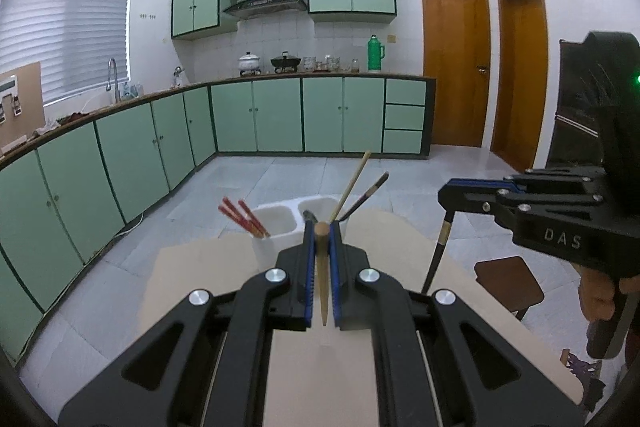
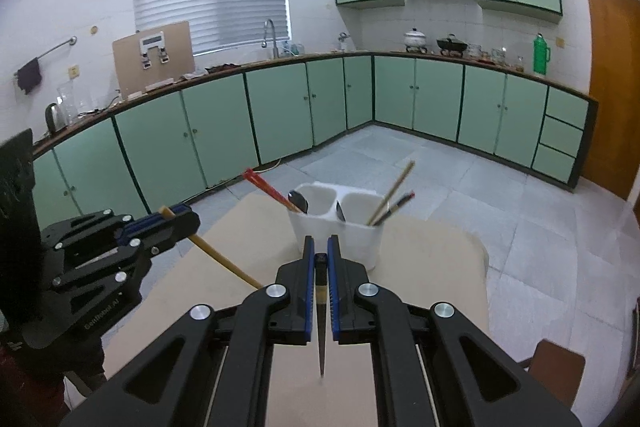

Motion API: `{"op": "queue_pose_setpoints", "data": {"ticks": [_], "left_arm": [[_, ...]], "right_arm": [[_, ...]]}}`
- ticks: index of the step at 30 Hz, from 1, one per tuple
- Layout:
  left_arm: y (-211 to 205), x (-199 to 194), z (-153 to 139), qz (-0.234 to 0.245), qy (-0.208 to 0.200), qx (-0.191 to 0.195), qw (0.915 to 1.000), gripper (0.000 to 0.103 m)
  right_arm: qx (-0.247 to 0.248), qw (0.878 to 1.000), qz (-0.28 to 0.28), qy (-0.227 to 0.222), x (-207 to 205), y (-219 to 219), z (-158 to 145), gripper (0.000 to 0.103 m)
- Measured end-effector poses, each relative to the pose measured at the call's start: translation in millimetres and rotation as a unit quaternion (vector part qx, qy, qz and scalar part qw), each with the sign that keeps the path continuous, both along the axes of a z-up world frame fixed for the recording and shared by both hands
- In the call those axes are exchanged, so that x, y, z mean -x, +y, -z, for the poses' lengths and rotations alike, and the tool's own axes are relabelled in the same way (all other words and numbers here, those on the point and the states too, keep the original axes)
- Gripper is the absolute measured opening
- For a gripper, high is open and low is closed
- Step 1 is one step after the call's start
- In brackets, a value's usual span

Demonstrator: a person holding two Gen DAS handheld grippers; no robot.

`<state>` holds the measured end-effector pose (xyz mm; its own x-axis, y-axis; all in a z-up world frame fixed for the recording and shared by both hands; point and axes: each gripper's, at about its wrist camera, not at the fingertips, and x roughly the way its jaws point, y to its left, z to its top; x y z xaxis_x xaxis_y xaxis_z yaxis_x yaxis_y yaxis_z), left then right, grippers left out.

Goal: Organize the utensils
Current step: 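Lift both chopsticks, drop them into the white holder and open both tools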

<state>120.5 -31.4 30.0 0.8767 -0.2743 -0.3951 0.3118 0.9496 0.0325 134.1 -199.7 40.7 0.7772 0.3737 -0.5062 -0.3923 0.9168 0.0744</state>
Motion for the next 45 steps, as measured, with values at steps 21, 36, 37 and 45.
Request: {"op": "queue_pose_setpoints", "data": {"ticks": [21,36,37,45], "left_arm": [[-8,-57,-70,-0.019,-0.093,0.000,0.9955,0.005],[-10,-132,-45,-0.038,-0.065,-0.004,0.9972,0.005],[-12,-133,-42,-0.039,-0.062,-0.005,0.9973,0.005],[-7,-163,-11,-0.043,-0.021,-0.005,0.9988,0.006]], "right_arm": [[-0.029,0.992,0.031,-0.122,-61,6,-99,0.006],[-0.045,0.990,0.053,-0.121,-137,15,-68,0.006],[-0.042,0.991,0.053,-0.115,-142,16,-62,0.006],[-0.021,0.995,0.062,-0.081,-161,18,-25,0.006]]}}
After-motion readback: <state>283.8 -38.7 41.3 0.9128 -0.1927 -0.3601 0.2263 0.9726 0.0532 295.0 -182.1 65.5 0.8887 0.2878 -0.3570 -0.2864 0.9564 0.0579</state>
